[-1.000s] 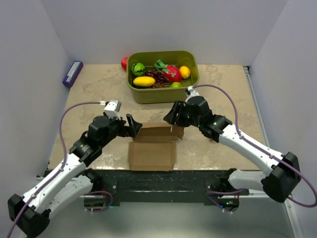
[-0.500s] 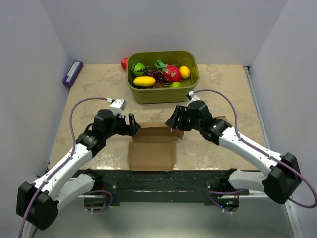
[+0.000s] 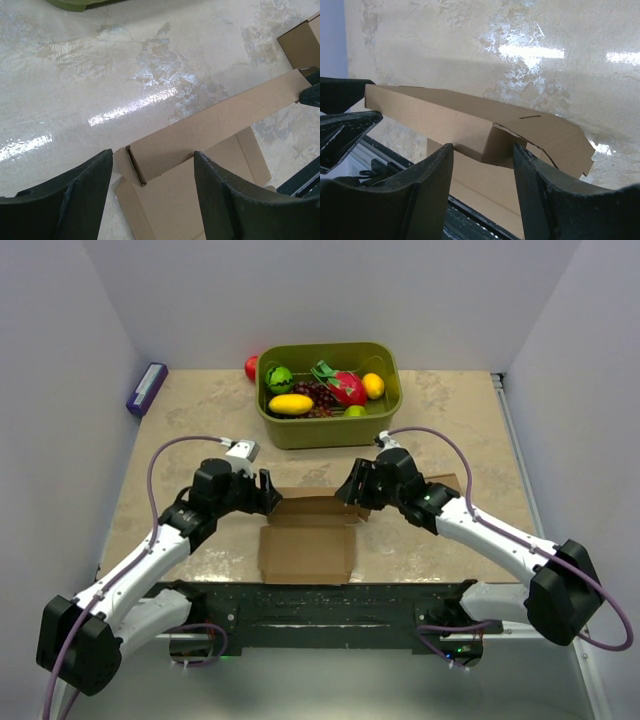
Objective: Fold the paper box
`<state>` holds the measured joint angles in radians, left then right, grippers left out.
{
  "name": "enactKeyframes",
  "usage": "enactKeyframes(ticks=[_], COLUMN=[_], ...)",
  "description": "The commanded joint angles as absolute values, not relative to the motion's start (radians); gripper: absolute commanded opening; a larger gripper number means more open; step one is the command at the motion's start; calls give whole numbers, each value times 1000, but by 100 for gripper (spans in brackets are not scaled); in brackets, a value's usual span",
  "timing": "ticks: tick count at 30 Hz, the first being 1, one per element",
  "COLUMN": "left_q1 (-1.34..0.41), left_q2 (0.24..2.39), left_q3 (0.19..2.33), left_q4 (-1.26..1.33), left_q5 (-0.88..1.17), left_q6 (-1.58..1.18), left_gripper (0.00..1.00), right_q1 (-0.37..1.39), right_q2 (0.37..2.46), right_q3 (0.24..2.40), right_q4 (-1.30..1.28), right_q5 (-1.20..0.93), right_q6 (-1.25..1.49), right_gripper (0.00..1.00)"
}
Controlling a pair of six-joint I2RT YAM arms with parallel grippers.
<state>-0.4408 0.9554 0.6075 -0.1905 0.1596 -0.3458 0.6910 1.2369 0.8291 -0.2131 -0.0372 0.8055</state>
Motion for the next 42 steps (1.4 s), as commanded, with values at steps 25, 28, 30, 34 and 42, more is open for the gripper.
enactKeyframes(ticks=[25,28,30,34,42], left_q1=[-428,-428,-428,-428,-430], left_q2=[994,997,1000,993,871], left_q3=[601,598,597,595,588], left_q4=[-149,-147,-144,-138,-75], left_q5=[242,258,275,284,261], left_q6=[-293,-291,-288,-279,-213], left_gripper=[63,63,63,63,76], right_q1=[669,670,669,670,669], right_q2=[1158,1175,1184,1216,1247], right_q3=[448,434,428,434,466], right_q4=[445,491,517,551,545], right_q5=[-23,-6,-3,-3,-29], right_q6=[1252,1273,1284,1276,1209], right_gripper=[33,27,24,16,0])
